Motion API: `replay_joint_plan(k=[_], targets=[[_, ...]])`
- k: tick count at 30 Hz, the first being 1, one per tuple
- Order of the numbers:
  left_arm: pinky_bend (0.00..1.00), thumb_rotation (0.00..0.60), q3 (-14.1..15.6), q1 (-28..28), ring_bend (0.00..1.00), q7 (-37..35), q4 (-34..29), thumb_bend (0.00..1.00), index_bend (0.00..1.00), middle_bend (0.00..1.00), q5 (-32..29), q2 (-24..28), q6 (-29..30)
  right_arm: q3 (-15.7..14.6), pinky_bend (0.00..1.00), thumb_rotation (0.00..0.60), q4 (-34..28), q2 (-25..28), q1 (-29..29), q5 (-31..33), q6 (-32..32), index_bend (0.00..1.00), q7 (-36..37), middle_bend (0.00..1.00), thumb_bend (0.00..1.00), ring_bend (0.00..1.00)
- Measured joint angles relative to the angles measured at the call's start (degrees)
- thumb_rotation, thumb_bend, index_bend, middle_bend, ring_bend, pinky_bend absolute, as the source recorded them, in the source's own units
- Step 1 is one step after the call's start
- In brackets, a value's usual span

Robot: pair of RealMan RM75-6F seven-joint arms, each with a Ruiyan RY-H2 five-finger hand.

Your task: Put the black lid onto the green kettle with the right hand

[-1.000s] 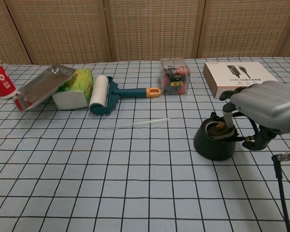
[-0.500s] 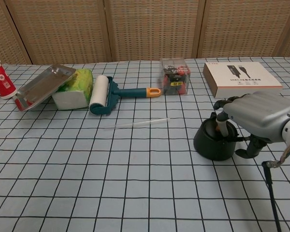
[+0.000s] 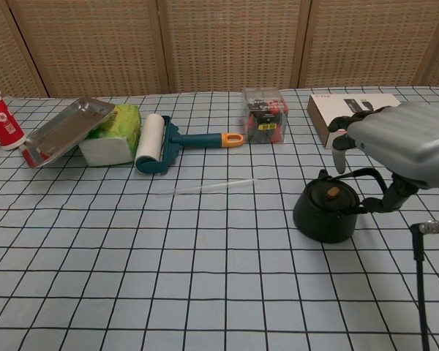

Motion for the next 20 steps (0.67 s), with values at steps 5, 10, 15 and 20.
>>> replay_joint_plan(k=[5, 10, 15, 20], targets=[[0.00, 0.600, -0.11, 0.09, 0.00, -0.16, 0.24, 0.02, 0.00, 0.00, 0.12, -0.25, 0.38, -0.82, 0.15, 0.600, -1.36, 2.45, -1.79, -4.96, 2.58, 0.29, 1.83, 0.10, 0.37, 0.10], [0.00, 0.600, -0.16, 0.06, 0.00, -0.11, 0.64, 0.02, 0.00, 0.00, 0.01, -0.64, 0.31, -2.88, 0.02, 0.600, -0.43, 5.58, -5.25, -12.68, 6.16, 0.18, 7.69, 0.01, 0.31, 0.00], [0.00, 0.600, -0.13, -0.03, 0.00, 0.57, 1.07, 0.02, 0.00, 0.00, 0.19, -1.27, 0.34, -4.92, 0.00, 0.600, 3.25, 8.24, -9.43, -17.78, 9.35, 0.08, 15.97, 0.00, 0.23, 0.00], [0.00, 0.600, -0.24, -0.13, 0.00, 0.85, 1.67, 0.02, 0.00, 0.00, -0.06, -1.92, 0.23, -6.52, 0.00, 0.600, 8.08, 10.58, -13.81, -19.53, 10.67, 0.05, 24.77, 0.00, 0.23, 0.00]])
